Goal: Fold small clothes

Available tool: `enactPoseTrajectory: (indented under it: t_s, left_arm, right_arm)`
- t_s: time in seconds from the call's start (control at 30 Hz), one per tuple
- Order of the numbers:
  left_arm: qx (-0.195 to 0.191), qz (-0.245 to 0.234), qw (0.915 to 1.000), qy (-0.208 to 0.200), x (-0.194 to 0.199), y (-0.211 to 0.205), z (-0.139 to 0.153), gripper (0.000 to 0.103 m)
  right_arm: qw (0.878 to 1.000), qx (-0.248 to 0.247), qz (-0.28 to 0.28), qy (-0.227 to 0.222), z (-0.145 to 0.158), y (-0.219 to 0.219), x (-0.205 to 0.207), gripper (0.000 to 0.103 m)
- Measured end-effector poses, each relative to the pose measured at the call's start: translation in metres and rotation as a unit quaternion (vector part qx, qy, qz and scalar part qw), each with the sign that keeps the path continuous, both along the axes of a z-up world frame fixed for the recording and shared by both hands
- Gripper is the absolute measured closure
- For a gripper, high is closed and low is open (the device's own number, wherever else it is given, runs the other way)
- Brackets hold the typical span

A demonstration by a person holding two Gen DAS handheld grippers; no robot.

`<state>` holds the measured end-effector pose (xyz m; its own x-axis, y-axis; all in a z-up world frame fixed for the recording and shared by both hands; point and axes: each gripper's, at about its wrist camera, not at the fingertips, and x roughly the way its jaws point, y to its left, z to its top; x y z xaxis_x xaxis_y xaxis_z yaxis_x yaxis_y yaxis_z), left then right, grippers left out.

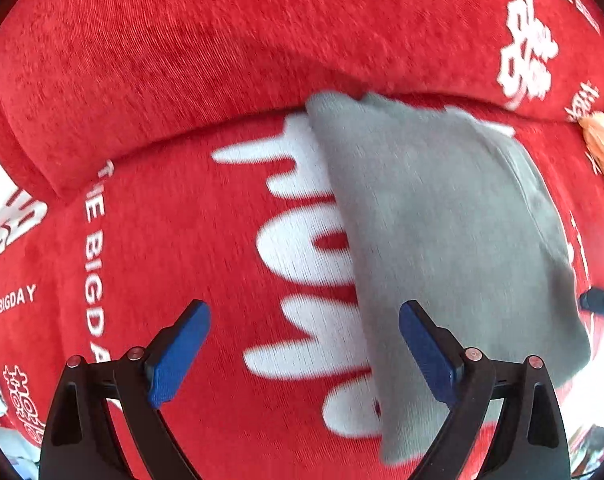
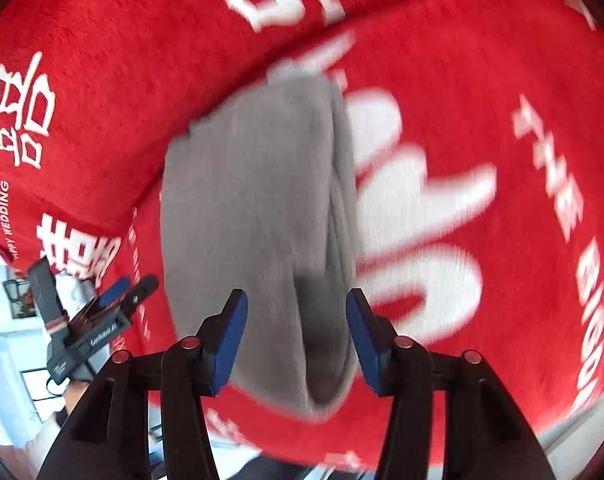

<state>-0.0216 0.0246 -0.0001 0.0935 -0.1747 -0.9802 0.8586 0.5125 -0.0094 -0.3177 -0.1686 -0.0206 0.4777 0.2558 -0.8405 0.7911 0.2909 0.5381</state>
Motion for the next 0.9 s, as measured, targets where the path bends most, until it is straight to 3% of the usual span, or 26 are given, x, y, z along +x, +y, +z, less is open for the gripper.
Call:
enactPoseTrajectory:
  t_s: [0.03, 0.1, 0.2, 0.3, 0.43, 0.63, 0.67, 0.7, 0.77, 0.87, 0.9]
  left_arm:
    - [0.006, -0.009, 0.9999, 0.005, -0.007, 0.004, -0.003, 0.007]
    - [0.022, -0.015, 0.9996, 0.007, -0.017, 0.007, -0.008, 0.007]
    - [0.030, -0.015, 0.9993, 0.014, -0.027, 0.012, -0.012, 0.007]
    - [0.045, -0.019, 0.9987, 0.015, -0.035, 0.016, -0.023, 0.007]
    - [0.063, -0.012, 0.9975, 0.029, -0.042, 0.019, -0.039, 0.007]
    - [0.059, -0.012, 0.9981, 0.014, -0.046, 0.019, -0.020, 0.007]
    - [0.052, -0.009, 0.9986, 0.010, -0.045, 0.019, -0.014, 0.007]
    - [0.039, -0.002, 0.9992, 0.004, -0.042, 0.018, -0.005, 0.007]
    - [0.028, 0.009, 0.9996, -0.003, -0.036, 0.015, 0.006, 0.007]
    - [0.023, 0.031, 0.9992, -0.008, -0.029, 0.007, 0.014, 0.007]
    - [0.024, 0.037, 0.9990, -0.010, -0.029, 0.003, 0.013, 0.007]
  right_arm:
    - [1.000, 0.024, -0.008, 0.002, -0.009, 0.006, -0.006, 0.049]
    - [0.997, 0.070, -0.027, -0.002, -0.026, 0.017, -0.013, 0.096]
    - [0.998, 0.039, -0.038, 0.009, -0.014, 0.017, -0.019, 0.097]
    - [0.998, -0.005, -0.018, 0.057, -0.018, 0.017, -0.022, 0.097]
    - [0.997, 0.007, -0.019, 0.076, -0.039, 0.019, -0.029, 0.093]
    - [0.997, 0.014, -0.047, 0.054, -0.009, 0.015, -0.046, 0.081]
    - [0.998, 0.001, -0.045, 0.035, 0.003, 0.012, -0.043, 0.078]
    - [0.999, -0.010, -0.043, 0.019, 0.011, 0.011, -0.040, 0.064]
    - [0.999, -0.027, -0.038, 0.004, 0.021, 0.005, -0.033, 0.046]
    - [1.000, -0.024, -0.015, -0.002, 0.013, -0.006, -0.001, 0.048]
    - [1.000, -0.018, -0.012, 0.001, 0.007, -0.009, 0.004, 0.063]
